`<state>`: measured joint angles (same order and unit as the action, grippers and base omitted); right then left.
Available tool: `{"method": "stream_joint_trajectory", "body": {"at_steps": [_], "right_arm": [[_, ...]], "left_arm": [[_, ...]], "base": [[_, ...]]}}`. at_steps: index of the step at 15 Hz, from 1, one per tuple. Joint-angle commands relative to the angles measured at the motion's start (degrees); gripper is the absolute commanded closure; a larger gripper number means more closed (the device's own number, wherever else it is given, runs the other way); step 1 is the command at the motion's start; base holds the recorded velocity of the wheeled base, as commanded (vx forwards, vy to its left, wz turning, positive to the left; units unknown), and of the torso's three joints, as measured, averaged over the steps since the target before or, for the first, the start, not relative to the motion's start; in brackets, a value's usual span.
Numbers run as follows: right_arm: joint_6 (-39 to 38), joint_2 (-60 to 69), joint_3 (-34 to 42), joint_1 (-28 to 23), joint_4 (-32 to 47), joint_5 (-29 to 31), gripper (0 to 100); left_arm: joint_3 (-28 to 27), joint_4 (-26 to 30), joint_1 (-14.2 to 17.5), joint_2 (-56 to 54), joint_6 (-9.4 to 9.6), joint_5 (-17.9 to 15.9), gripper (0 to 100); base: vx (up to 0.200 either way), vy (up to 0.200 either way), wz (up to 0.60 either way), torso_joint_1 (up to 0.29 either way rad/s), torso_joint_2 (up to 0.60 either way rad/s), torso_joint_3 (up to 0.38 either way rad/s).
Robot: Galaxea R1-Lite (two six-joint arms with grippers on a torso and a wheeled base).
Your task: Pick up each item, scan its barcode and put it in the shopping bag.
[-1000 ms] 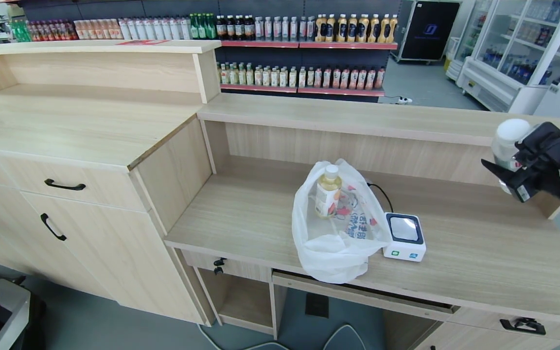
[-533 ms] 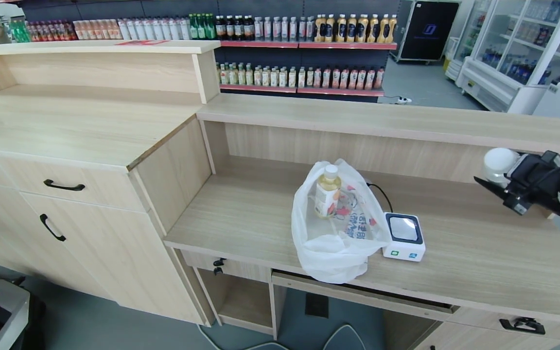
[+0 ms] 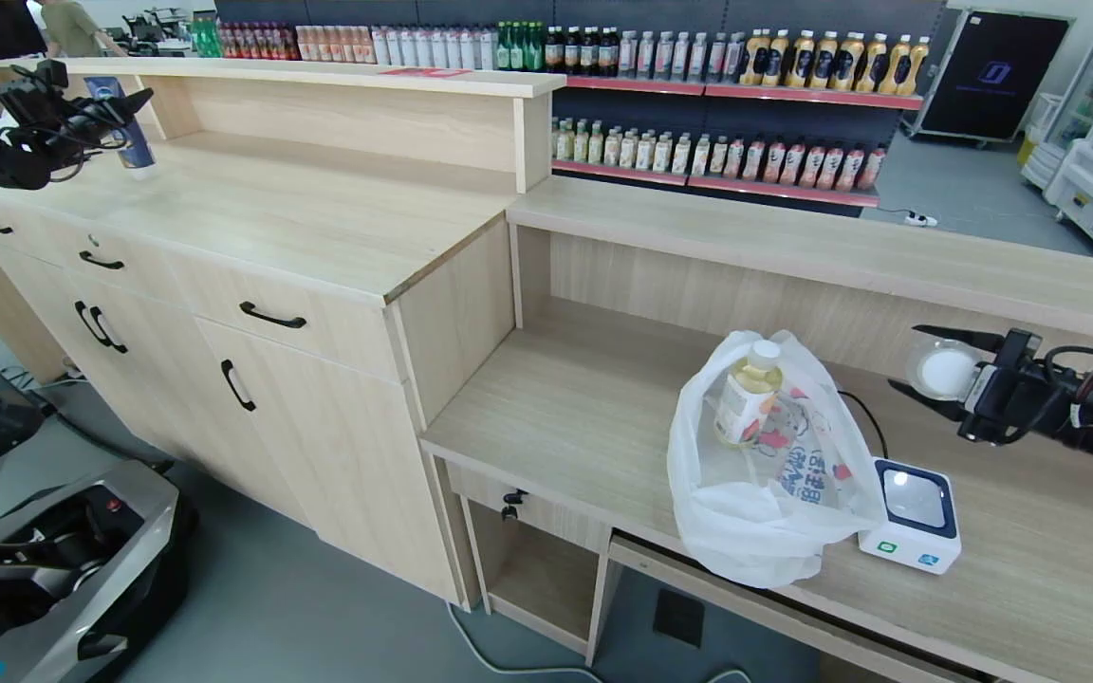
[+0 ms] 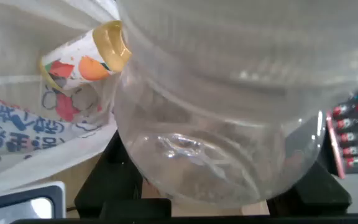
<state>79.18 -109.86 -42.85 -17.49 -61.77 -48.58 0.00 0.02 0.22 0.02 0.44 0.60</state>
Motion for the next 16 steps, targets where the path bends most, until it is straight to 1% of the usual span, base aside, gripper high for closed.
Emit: {"method": "stream_joint_trajectory", "body": {"at_steps": [1, 3, 5, 8, 11, 13, 16], "right_arm": [[3.4, -3.4, -0.7, -0.7, 0.5, -3.5, 100], [5.1, -4.5, -0.7, -1.9, 0.9, -3.9, 100], [5.2, -5.7, 0.0, -3.1, 1.1, -3.9, 100], [5.4, -7.5, 0.0, -4.0, 3.5, -3.6, 100], [5.4, -9.1, 1.3, -4.7, 3.3, -3.9, 100], [9.2, -10.4, 1.1, -6.7, 3.6, -3.8, 100], [11.5, -12.0, 1.1, -6.9, 4.3, -3.8, 100]], "left_arm": [[0.0, 0.0, 0.0, 0.0, 0.00, 0.0, 100], [0.0, 0.0, 0.0, 0.0, 0.00, 0.0, 100], [0.0, 0.0, 0.0, 0.0, 0.00, 0.0, 100], [0.0, 0.0, 0.0, 0.0, 0.00, 0.0, 100], [0.0, 0.0, 0.0, 0.0, 0.00, 0.0, 100], [0.0, 0.0, 0.0, 0.0, 0.00, 0.0, 100], [0.0, 0.0, 0.0, 0.0, 0.00, 0.0, 100]], "base": [[0.000, 0.000, 0.00, 0.000, 0.00, 0.000], [0.000, 0.000, 0.00, 0.000, 0.00, 0.000], [0.000, 0.000, 0.00, 0.000, 0.00, 0.000], [0.000, 0.000, 0.00, 0.000, 0.00, 0.000], [0.000, 0.000, 0.00, 0.000, 0.00, 0.000], [0.000, 0.000, 0.00, 0.000, 0.00, 0.000], [0.000, 0.000, 0.00, 0.000, 0.00, 0.000]]}}
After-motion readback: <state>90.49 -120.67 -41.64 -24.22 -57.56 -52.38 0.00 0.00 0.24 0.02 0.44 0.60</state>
